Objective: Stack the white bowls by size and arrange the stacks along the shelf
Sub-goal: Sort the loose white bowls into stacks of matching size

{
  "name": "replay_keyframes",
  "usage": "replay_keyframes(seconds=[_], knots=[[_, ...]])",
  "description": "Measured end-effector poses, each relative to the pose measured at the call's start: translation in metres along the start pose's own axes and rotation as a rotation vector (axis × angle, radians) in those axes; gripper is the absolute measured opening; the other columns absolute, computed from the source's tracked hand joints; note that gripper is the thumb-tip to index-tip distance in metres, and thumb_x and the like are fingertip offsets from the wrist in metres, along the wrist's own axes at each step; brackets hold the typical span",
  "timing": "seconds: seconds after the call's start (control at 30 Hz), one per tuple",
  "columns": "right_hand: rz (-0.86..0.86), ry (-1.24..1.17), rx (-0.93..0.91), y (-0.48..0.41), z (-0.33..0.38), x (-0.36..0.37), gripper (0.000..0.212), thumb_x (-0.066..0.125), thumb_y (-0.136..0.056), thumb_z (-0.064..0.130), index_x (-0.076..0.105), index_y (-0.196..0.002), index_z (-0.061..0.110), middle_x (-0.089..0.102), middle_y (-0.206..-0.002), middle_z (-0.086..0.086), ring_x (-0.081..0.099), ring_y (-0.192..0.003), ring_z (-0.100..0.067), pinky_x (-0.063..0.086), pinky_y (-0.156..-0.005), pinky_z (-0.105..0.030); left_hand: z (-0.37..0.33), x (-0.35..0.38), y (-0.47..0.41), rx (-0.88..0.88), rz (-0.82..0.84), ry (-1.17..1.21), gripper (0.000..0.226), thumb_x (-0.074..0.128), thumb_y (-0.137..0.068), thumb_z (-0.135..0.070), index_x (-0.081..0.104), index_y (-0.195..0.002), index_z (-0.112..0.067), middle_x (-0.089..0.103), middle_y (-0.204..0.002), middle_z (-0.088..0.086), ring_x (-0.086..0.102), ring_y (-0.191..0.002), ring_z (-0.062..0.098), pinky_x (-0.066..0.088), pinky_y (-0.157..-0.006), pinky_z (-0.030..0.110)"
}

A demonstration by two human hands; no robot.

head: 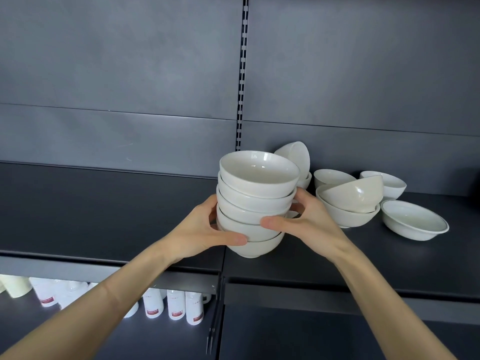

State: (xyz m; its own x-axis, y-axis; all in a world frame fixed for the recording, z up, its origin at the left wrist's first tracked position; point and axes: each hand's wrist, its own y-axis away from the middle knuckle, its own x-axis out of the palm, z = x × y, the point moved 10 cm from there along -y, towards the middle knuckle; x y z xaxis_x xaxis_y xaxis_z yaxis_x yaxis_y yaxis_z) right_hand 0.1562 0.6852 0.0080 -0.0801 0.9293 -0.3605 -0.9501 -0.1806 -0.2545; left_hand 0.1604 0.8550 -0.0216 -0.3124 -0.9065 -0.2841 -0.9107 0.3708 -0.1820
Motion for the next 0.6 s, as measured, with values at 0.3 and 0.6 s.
replay_keyframes(seconds=[0.3, 0.6], knots=[[0.001, -0.055, 0.008, 0.004, 0.002, 0.003, 0.076, 0.091, -0.053, 0.039, 0.056, -0.119, 0.029, 0.066, -0.115, 0.016, 0.060, -0.109, -0.002, 0.052, -0.086, -0.023, -0.006, 0.021, 0.007, 0.009, 0.082, -0.004, 0.087, 0.082, -0.067, 0.005, 0.038, -0.127, -0.040, 0.061, -0.121, -0.023, 0.056, -0.112, -0.007, 0.048, -0.085, 0.012], [-0.026, -0.075, -0.034, 0.013, 0.019, 0.001, 0.055, 0.084, -0.066, 0.012, 0.062, -0.115, 0.022, 0.071, -0.109, 0.012, 0.064, -0.101, 0.001, 0.051, -0.088, -0.018, -0.010, 0.016, 0.018, 0.015, -0.050, 0.050, 0.074, 0.085, -0.061, 0.005, 0.052, -0.119, -0.029, 0.069, -0.109, -0.019, 0.064, -0.102, -0.002, 0.051, -0.075, 0.011]])
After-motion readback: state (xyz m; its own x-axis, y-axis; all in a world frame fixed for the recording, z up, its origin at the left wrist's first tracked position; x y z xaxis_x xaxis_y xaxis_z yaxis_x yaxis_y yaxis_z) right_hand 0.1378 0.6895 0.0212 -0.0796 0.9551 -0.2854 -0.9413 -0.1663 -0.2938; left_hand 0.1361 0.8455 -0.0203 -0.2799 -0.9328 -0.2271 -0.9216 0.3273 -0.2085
